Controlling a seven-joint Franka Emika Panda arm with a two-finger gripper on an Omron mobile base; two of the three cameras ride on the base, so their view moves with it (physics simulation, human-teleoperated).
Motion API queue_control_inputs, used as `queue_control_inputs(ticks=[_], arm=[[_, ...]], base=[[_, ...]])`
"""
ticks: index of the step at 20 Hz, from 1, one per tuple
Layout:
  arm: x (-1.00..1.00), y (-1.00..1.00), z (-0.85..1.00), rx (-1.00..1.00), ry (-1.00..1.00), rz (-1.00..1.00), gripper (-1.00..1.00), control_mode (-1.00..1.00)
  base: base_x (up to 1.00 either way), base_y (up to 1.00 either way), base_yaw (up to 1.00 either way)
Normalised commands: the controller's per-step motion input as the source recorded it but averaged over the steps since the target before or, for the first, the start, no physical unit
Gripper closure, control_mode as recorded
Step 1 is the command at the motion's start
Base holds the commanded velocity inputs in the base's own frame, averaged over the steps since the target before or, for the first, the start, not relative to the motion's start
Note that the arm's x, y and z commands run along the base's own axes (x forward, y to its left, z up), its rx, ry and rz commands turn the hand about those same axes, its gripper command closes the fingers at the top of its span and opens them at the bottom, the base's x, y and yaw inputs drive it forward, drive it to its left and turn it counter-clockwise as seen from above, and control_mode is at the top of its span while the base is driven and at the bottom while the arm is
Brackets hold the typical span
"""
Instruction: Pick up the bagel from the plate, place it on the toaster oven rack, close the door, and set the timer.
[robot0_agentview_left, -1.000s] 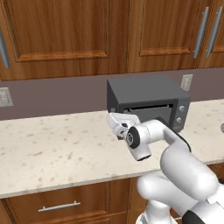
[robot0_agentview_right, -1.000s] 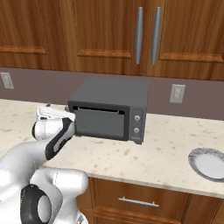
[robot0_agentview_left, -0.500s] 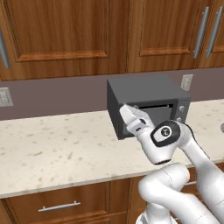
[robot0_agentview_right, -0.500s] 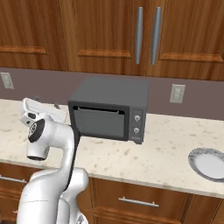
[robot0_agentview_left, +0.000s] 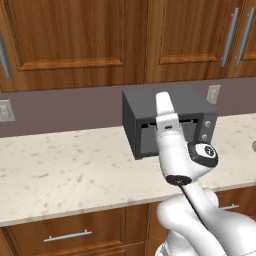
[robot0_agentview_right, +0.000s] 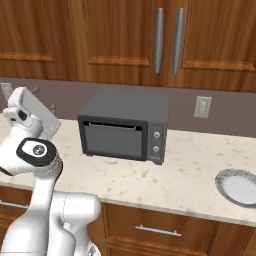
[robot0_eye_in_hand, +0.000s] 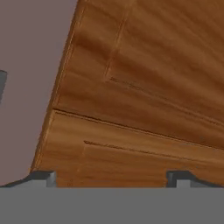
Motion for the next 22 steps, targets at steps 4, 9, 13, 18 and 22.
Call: queue_control_inputs(ticks=[4,9,13,18,22], arm=[[-0.36,-0.10,0.72,0.69,0.28,-0.19,-1.00,-1.00],[-0.20,-0.55,0.19,0.75,0.52,-0.26,-1.00,-1.00],[-0.09,-0.98,-0.45,0.68,0.43,-0.23,-1.00,-1.00],[-0.01,-1.00,-0.87,0.65,0.33,-0.19,-1.00,-1.00],[0.10,-1.00,-1.00,0.56,0.15,-0.12,-1.00,-1.00]], base=[[0.00,0.00,0.00],[0.00,0.00,0.00],[0.00,0.00,0.00],[0.00,0.00,0.00],[0.00,0.00,0.00]])
